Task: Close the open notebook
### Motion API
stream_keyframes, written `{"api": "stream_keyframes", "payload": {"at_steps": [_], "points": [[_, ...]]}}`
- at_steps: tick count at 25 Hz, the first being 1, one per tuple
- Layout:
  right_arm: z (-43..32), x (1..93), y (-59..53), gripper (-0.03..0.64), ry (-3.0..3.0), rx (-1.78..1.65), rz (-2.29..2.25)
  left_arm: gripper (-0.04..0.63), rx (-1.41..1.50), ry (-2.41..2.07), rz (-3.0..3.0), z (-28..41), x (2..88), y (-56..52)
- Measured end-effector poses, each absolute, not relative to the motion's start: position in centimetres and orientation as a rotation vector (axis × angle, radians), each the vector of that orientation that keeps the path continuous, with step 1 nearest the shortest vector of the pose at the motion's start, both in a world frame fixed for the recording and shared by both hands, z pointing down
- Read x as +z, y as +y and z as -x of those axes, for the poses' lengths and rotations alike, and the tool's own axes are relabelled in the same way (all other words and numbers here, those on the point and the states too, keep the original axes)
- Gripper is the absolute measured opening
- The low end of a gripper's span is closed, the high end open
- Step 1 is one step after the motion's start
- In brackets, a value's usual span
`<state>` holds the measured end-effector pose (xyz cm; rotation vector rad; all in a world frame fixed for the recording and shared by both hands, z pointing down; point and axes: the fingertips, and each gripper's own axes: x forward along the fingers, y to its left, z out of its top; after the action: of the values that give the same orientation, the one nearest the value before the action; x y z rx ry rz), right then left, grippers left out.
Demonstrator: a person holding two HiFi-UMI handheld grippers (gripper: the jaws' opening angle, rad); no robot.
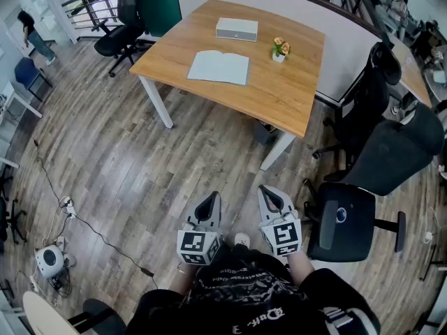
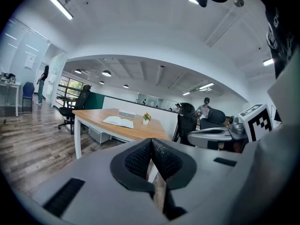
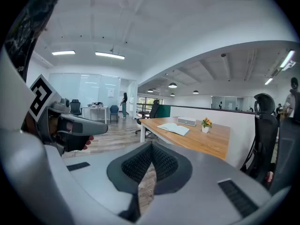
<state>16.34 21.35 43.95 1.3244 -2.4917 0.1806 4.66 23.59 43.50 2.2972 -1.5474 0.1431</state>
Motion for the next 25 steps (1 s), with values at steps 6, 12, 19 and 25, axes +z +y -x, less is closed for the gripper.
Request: {"api": "stream_keyframes", "payload": {"at_steps": [6, 12, 19, 25], "points": [[-15.6, 44.6, 22.4, 0.005, -2.487, 0.206, -1.284, 0.021, 0.161, -1.542, -2.291, -4.0, 43.8, 24.3], [-15.9, 44.6, 22.5, 0.006, -2.466, 0.236, -1.36, 0.021, 0.154, -1.536, -2.277, -3.5, 43.9, 24.0], [-16.1, 44.2, 21.7, 0.187, -2.546, 0.327, -1.418, 0.181, 0.082, -1.442, -2.327, -3.3, 43.7, 23.9], [-14.9, 44.9, 21.7, 0.288, -2.553, 0.373, -1.378, 0.307, 0.141, -1.365, -2.41, -2.6, 44.1, 23.4]]}}
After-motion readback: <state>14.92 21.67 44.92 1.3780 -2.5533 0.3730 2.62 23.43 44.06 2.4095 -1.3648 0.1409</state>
